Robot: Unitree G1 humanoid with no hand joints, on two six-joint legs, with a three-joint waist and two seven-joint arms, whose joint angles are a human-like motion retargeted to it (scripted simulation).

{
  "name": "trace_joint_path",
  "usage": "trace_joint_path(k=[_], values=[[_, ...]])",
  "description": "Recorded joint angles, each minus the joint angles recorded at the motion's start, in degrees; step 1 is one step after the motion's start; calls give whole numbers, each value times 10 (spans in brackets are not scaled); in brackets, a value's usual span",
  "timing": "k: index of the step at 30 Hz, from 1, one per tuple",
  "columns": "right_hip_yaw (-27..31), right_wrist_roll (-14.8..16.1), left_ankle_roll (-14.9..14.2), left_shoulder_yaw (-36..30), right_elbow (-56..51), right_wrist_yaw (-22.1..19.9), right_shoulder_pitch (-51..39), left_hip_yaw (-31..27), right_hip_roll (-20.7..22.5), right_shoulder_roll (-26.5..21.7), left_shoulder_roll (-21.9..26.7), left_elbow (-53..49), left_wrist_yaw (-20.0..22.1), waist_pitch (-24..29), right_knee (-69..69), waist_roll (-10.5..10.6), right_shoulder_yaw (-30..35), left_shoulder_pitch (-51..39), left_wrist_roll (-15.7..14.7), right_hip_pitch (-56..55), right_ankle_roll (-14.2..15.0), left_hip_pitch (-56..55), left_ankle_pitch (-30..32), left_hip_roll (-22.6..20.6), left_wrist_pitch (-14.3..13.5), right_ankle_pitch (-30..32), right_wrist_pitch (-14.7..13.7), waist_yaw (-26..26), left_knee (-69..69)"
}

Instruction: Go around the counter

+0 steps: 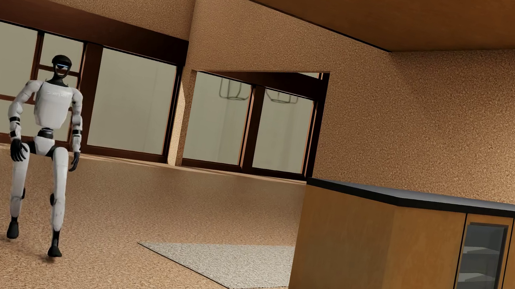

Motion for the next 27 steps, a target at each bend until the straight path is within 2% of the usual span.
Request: trace_joint_path(k=[1, 2, 3, 4, 5, 6, 7, 9, 10, 12, 13, 14, 15, 16, 17, 18, 19, 20, 21, 22, 24, 25, 27], values=[[0, 0, 0, -1, -1, 0, -9, 0, -12, 0, 0, 7, 0, -3, 5, -1, -7, 3, 0, 26, 0, -12, 32, 10, 0, 5, 0, 13, -38], [0, 0, 0, -1, -6, 0, -7, 0, -33, 4, -2, 15, 0, -2, 21, -5, -24, 6, 0, 50, 0, -26, -59, 11, 0, 33, 0, 27, 93], [0, 0, 0, -6, -4, 0, 4, 0, -54, 10, -5, 29, 0, -7, 56, -10, -35, 9, 0, 61, 0, -40, -79, 5, 0, 87, 0, 35, 156], [0, 0, 0, -10, 18, 0, 18, 0, -72, 23, -8, 50, 0, -17, 120, -21, -35, 11, 0, 51, 0, -49, -58, -11, 0, 180, 0, 34, 217], [0, 0, 0, -11, 51, 0, 29, 0, -85, 37, -9, 69, 0, -16, 219, -31, -38, 9, 0, 22, 0, -37, -66, -37, 0, 286, 0, 25, 264], [0, 0, 0, -2, 72, 0, 41, 0, -91, 41, -12, 69, 0, -7, 348, -35, -36, 5, 0, -32, 0, -1, -95, -66, 0, 349, 0, 13, 278], [0, 0, 0, 7, 88, 0, 46, 0, -91, 43, -14, 54, 0, 3, 470, -37, -17, 5, 0, -96, 0, 49, -119, -96, 0, 342, 0, -6, 264], [0, 0, 0, 7, 108, 0, 61, 0, -51, 55, -13, 16, 0, 13, 555, -14, -3, -7, 0, -218, 0, 162, -132, -104, 0, 272, 0, -72, 206], [0, 0, 0, 10, 111, 0, 76, 0, -36, 58, -9, -13, 0, 15, 509, -4, 2, -10, 0, -270, 0, 221, -134, -104, 0, 285, 0, -108, 166], [0, 0, 0, 25, 130, 0, 100, 0, -19, 57, -2, -67, 0, 14, 310, 13, 28, -22, 0, -358, 0, 319, -143, -94, 0, 348, 0, -160, 105], [0, 0, 0, 31, 132, 0, 113, 0, -20, 55, 1, -88, 0, 15, 193, 19, 31, -31, 0, -379, 0, 370, -157, -85, 0, 344, 0, -187, 83], [0, 0, 0, 39, 133, 0, 119, 0, -30, 55, 7, -104, 0, 10, 97, 15, 33, -47, 0, -407, 0, 400, -175, -86, 0, 273, 0, -203, 72], [0, 0, 0, 49, 133, 0, 124, 0, -42, 54, 11, -114, 0, 5, 40, 11, 38, -61, 0, -429, 0, 424, -190, -84, 0, 148, 0, -219, 73], [0, 0, 0, 58, 131, 0, 130, 0, -55, 51, 13, -117, 0, 3, 30, 12, 45, -73, 0, -446, 0, 444, -193, -75, 0, 57, 0, -234, 84], [0, 0, 0, 69, 130, 0, 136, 0, -61, 47, 12, -112, 0, 5, 34, 17, 50, -79, 0, -460, 0, 468, -175, -62, 0, 75, 0, -250, 98], [0, 0, 0, 79, 134, 0, 141, 0, -54, 46, 8, -101, 0, 4, 57, 26, 52, -76, 0, -475, 0, 484, -126, -43, 0, 178, 0, -258, 124], [0, 0, 0, 85, 140, 0, 144, 0, -32, 47, 3, -88, 0, -4, 102, 41, 54, -66, 0, -490, 0, 475, -45, -20, 0, 293, 0, -255, 182], [0, 0, 0, 73, 153, 0, 142, 0, -6, 46, -2, -63, 0, -10, 145, 59, 50, -57, 0, -489, 0, 440, 46, -2, 0, 354, 0, -243, 274], [0, 0, 0, 53, 164, 0, 133, 0, 18, 43, -2, -40, 0, -11, 174, 71, 38, -47, 0, -470, 0, 380, 89, 5, 0, 357, 0, -226, 391], [0, 0, 0, 43, 167, 0, 120, 0, 42, 43, -1, -37, 0, -7, 175, 80, 19, -34, 0, -433, 0, 310, 53, 9, 0, 334, 0, -204, 502], [0, 0, 0, 14, 153, 0, 90, 0, 54, 37, 3, -29, 0, 6, 118, 74, 3, -14, 0, -305, 0, 190, -85, -16, 0, 256, 0, -137, 595], [0, 0, 0, 8, 122, 0, 81, 0, 49, 27, 7, -19, 0, 10, 83, 65, 1, 1, 0, -238, 0, 141, -109, -31, 0, 214, 0, -98, 572], [0, 0, 0, 6, 58, 0, 67, 0, 26, 14, 15, 6, 0, 12, 16, 49, -28, 31, 0, -111, 0, 65, -104, -45, 0, 110, 0, -31, 423]])
